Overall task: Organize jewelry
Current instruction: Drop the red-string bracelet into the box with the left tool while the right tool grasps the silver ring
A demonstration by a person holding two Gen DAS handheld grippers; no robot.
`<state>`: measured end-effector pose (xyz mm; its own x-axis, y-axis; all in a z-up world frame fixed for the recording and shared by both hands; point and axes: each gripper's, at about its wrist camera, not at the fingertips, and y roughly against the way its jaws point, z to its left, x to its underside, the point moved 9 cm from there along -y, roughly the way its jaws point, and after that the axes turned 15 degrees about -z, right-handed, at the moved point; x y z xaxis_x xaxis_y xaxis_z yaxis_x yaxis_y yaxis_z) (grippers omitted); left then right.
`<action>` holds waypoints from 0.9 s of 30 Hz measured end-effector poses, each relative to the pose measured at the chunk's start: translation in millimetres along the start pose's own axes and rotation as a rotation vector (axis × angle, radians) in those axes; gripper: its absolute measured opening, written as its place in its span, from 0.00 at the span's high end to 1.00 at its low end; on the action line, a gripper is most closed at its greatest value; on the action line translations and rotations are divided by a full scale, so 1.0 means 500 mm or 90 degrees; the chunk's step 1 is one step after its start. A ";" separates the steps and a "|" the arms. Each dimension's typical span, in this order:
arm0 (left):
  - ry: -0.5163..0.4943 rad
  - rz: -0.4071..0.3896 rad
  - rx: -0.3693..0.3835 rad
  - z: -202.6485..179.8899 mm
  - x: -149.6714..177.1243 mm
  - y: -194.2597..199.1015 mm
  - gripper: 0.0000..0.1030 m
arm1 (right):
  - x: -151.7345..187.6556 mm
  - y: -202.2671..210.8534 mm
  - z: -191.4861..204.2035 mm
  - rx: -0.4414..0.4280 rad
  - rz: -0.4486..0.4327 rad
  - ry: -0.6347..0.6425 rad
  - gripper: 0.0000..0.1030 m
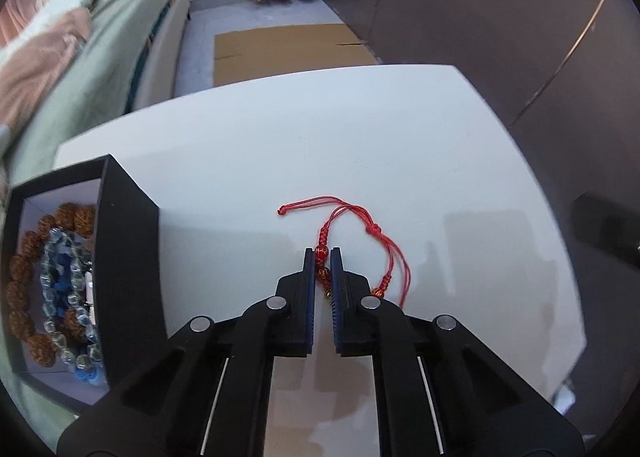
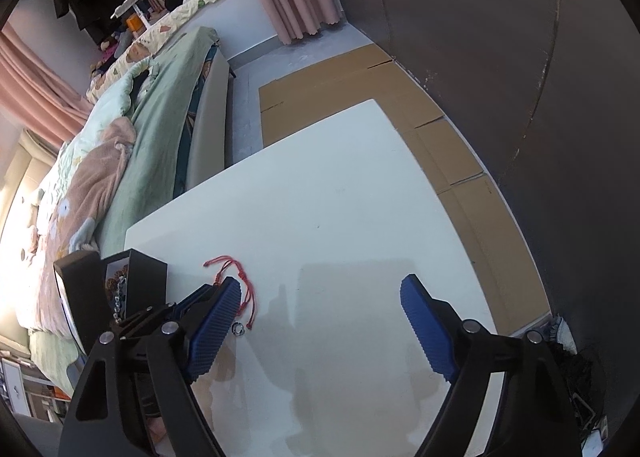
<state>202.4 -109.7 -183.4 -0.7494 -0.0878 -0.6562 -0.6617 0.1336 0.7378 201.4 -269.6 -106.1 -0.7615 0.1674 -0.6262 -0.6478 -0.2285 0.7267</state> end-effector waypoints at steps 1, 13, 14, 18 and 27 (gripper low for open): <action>0.007 -0.005 0.007 0.002 -0.006 0.009 0.92 | 0.001 -0.003 0.003 -0.001 0.003 0.005 0.22; 0.064 -0.071 0.047 0.049 -0.073 0.116 0.92 | 0.057 -0.050 0.079 -0.013 0.057 0.078 0.46; 0.065 -0.075 0.047 0.053 -0.076 0.122 0.92 | 0.066 -0.058 0.087 -0.013 0.066 0.087 0.52; 0.078 -0.089 0.049 0.071 -0.090 0.145 0.92 | 0.091 -0.074 0.115 -0.019 0.087 0.110 0.60; 0.109 -0.119 0.034 0.141 -0.106 0.188 0.92 | 0.135 -0.102 0.168 -0.018 0.117 0.155 0.70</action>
<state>181.6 -23.0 -90.2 -0.6101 -0.2811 -0.7408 -0.7904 0.1506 0.5938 181.4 -166.3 -161.5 -0.8360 -0.1128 -0.5371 -0.4968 -0.2604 0.8279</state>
